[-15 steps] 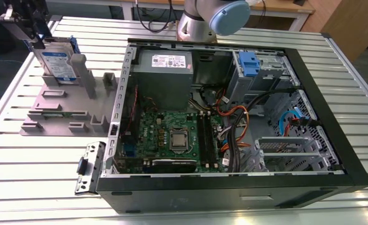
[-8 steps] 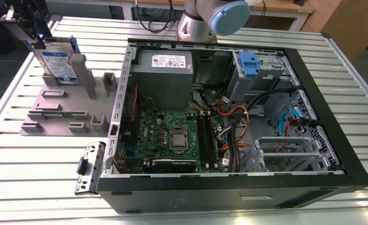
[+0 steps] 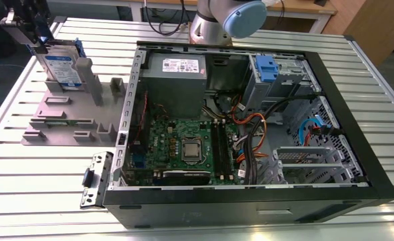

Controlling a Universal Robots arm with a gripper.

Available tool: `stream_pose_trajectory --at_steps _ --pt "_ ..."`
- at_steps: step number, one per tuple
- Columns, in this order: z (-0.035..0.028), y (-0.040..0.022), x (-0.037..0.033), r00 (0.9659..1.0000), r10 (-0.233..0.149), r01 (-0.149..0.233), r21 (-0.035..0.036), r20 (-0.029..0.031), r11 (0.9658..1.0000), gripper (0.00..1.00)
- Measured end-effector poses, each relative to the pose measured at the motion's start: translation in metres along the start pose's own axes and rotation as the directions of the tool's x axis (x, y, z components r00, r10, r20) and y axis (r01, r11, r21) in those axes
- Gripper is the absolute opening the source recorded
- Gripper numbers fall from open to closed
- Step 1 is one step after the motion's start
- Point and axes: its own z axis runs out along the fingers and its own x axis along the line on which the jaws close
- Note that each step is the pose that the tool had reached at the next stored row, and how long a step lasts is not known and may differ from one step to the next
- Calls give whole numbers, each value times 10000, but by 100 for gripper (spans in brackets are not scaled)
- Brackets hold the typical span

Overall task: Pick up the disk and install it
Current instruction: 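Pick up the disk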

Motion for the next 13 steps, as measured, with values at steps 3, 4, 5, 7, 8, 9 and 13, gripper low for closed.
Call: stream_pose_trajectory --at_steps 3,4,5,7,8,9,13 --pt "33 0 0 10000 -13 13 -1 0 10000 53" --pt "44 0 0 10000 -13 13 0 0 10000 53" --pt "57 0 1 10000 -13 13 -1 -1 10000 53" --pt "79 0 1 10000 -13 13 -1 -1 10000 53" --pt "90 0 2 10000 -9 9 0 0 10000 53" --pt "99 -1 2 10000 -1 1 -1 0 10000 53" --pt "136 -1 2 9999 122 -122 2 1 9999 53"
